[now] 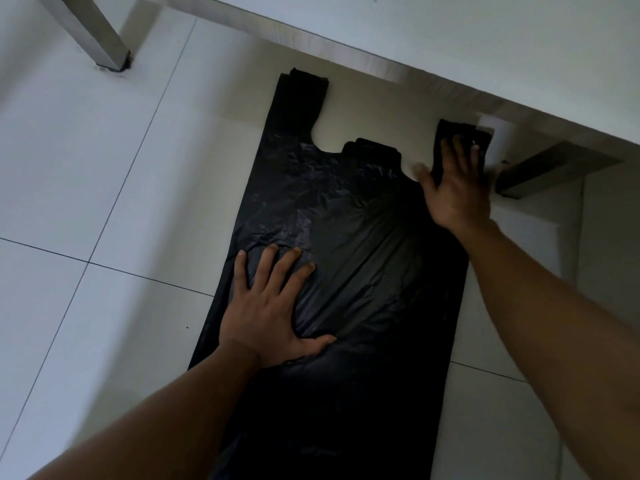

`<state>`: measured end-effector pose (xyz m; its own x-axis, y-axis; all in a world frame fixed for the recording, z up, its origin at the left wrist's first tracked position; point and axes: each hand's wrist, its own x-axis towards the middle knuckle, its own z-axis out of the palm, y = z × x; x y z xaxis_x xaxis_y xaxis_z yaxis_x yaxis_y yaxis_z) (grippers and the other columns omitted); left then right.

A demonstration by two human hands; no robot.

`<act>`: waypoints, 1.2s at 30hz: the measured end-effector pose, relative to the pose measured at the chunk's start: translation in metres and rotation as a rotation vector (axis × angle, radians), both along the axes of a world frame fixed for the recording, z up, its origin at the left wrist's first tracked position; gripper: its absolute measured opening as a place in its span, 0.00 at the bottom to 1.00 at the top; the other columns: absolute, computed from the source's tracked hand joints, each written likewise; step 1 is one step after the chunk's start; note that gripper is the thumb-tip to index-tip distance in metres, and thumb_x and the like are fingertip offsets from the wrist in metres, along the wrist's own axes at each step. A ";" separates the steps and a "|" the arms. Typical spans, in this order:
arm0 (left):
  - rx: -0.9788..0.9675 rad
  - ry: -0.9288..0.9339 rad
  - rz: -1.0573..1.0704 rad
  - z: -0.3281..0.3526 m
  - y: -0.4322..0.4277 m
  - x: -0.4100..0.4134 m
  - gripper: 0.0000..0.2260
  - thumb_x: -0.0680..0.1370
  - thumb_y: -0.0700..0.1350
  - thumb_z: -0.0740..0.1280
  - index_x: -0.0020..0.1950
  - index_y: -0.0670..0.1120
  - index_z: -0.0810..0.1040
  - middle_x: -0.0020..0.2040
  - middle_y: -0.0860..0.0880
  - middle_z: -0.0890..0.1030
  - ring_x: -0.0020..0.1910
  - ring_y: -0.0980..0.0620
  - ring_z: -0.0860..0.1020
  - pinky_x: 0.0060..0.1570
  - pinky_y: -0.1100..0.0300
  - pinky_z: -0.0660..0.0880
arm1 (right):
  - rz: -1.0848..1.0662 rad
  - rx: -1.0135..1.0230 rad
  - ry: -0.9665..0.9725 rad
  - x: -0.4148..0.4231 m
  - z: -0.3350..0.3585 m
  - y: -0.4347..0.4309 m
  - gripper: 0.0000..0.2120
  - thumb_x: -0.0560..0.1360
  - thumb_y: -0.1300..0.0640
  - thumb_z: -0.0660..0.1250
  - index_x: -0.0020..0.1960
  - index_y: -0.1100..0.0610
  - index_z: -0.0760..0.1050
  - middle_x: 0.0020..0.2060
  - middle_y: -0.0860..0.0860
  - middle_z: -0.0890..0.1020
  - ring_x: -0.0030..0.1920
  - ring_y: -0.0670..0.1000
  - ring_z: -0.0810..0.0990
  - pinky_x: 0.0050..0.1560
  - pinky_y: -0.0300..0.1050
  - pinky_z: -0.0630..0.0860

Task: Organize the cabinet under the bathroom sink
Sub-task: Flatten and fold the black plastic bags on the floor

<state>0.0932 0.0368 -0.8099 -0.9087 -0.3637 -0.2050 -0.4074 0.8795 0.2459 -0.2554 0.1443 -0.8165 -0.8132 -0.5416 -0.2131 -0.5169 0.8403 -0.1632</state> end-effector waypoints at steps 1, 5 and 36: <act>-0.004 0.002 -0.003 0.000 0.000 0.000 0.50 0.64 0.82 0.57 0.77 0.51 0.68 0.78 0.47 0.65 0.79 0.39 0.59 0.73 0.29 0.48 | -0.018 0.013 -0.009 -0.010 0.003 -0.002 0.39 0.77 0.28 0.43 0.81 0.49 0.48 0.80 0.48 0.47 0.79 0.55 0.41 0.76 0.66 0.42; -0.022 0.012 -0.016 -0.003 0.000 0.001 0.51 0.64 0.83 0.55 0.77 0.51 0.66 0.78 0.47 0.64 0.79 0.39 0.58 0.73 0.29 0.47 | -0.085 -0.136 0.012 -0.014 0.016 -0.008 0.34 0.81 0.35 0.47 0.81 0.50 0.46 0.80 0.50 0.48 0.79 0.56 0.45 0.77 0.62 0.42; 0.299 0.066 0.435 0.043 -0.027 0.061 0.29 0.77 0.60 0.64 0.70 0.42 0.70 0.66 0.39 0.71 0.66 0.38 0.69 0.61 0.42 0.71 | -0.013 -0.084 -0.086 0.293 0.042 0.060 0.26 0.80 0.45 0.56 0.76 0.52 0.62 0.71 0.52 0.66 0.71 0.55 0.64 0.72 0.66 0.57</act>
<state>0.1541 0.0095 -0.7668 -0.7012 -0.6445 -0.3048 -0.6942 0.5198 0.4979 0.0372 0.2044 -0.7744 -0.8011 -0.5497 -0.2367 -0.4869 0.8286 -0.2764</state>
